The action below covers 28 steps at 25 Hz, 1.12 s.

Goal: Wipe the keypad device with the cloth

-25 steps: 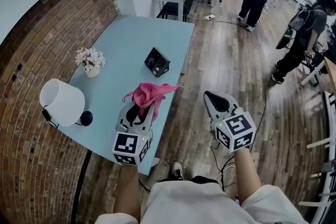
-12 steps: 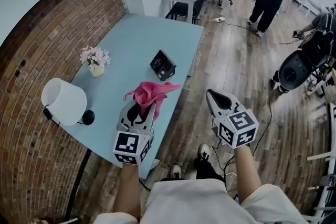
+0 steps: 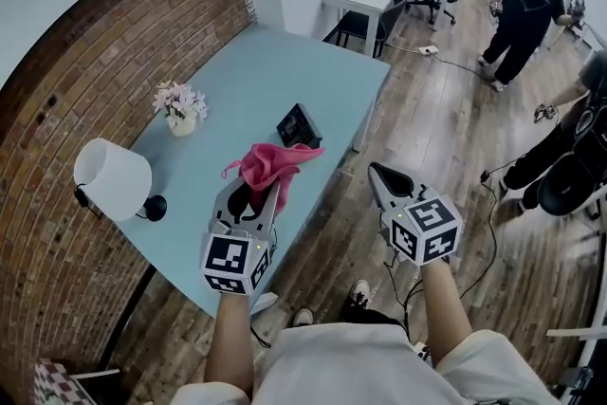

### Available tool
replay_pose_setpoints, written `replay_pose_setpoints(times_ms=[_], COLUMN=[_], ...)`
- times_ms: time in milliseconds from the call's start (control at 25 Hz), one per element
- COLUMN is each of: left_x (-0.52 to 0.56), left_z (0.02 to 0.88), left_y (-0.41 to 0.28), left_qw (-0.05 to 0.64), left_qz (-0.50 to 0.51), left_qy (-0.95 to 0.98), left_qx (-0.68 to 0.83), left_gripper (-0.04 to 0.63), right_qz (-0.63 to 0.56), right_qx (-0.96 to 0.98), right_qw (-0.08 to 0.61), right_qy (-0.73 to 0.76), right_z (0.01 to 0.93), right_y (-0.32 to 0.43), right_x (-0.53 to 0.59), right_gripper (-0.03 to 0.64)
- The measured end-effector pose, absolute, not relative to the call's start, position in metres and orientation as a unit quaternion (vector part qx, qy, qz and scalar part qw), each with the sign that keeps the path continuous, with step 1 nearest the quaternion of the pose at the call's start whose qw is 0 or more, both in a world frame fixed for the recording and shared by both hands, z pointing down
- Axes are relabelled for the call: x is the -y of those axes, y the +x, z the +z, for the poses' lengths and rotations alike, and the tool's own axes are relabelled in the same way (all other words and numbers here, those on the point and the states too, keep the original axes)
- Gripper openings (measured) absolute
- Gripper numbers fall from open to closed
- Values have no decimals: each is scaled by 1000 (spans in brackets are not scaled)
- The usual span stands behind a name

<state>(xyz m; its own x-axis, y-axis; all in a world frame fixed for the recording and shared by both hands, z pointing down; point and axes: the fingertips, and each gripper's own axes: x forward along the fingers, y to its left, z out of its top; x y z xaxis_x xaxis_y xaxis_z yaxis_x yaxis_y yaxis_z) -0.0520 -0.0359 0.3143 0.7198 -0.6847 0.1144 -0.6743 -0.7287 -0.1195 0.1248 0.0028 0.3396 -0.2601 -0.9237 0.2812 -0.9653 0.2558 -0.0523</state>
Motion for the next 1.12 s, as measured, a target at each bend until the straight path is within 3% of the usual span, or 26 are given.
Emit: replay_pose_setpoints(times_ms=[640, 720, 1120], left_x=[70, 72, 113], left_z=[326, 330, 359], left_y=[-9, -5, -11], left_qw=[24, 21, 4], left_qz=[-92, -96, -102], left_qy=[-873, -870, -863], left_qx=[-478, -483, -495], left_gripper=[143, 143, 143], right_qz=[120, 122, 147], right_qx=[847, 851, 857], right_qw=[158, 161, 181], right_qy=[494, 485, 459], right_z=[377, 380, 416], right_y=[170, 173, 164], right_x=[62, 68, 111], right_gripper=[2, 46, 77])
